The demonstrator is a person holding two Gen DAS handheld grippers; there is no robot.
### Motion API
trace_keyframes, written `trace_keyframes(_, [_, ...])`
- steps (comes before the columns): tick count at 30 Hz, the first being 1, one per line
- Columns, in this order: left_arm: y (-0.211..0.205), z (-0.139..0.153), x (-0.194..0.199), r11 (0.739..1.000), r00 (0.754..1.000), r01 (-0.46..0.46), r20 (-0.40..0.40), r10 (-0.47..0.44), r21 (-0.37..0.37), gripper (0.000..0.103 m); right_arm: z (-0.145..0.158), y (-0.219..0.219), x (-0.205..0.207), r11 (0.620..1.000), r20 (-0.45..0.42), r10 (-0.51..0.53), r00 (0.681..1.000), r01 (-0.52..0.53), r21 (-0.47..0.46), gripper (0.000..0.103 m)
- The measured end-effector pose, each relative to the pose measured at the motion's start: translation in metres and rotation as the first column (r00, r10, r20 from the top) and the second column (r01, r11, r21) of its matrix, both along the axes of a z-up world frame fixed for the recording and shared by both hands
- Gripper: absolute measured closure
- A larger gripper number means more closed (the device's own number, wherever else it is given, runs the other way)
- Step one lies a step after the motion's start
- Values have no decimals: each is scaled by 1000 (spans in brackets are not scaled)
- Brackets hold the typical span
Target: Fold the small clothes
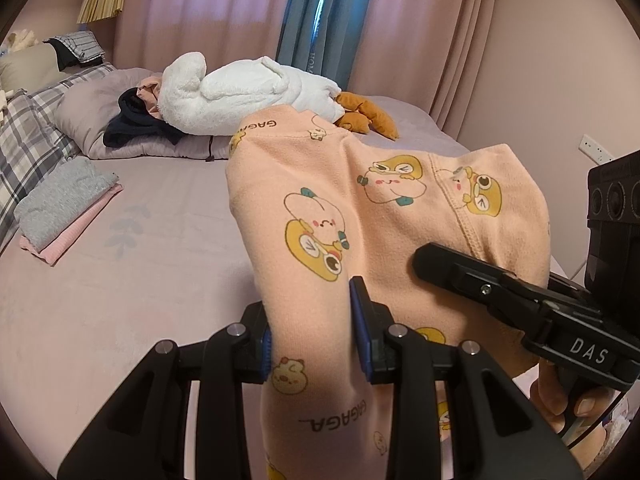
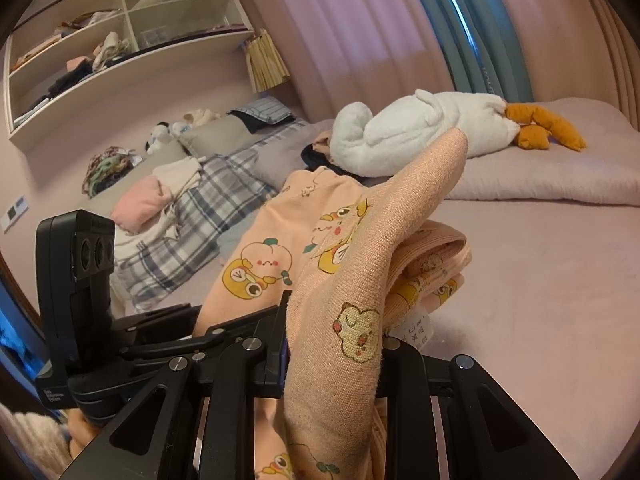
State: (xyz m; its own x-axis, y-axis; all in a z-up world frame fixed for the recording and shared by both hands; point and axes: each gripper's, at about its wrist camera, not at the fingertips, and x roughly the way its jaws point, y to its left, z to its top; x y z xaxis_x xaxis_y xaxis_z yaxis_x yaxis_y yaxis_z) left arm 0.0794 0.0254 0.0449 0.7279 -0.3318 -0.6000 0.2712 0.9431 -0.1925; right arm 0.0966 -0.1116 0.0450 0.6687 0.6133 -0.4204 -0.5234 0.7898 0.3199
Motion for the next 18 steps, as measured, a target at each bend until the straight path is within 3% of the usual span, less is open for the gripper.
trace_keyframes(18, [2, -9, 15, 1000, 1000, -4, -22, 4, 20, 71, -8, 10, 14, 1000, -25, -8, 1000, 8, -8, 77])
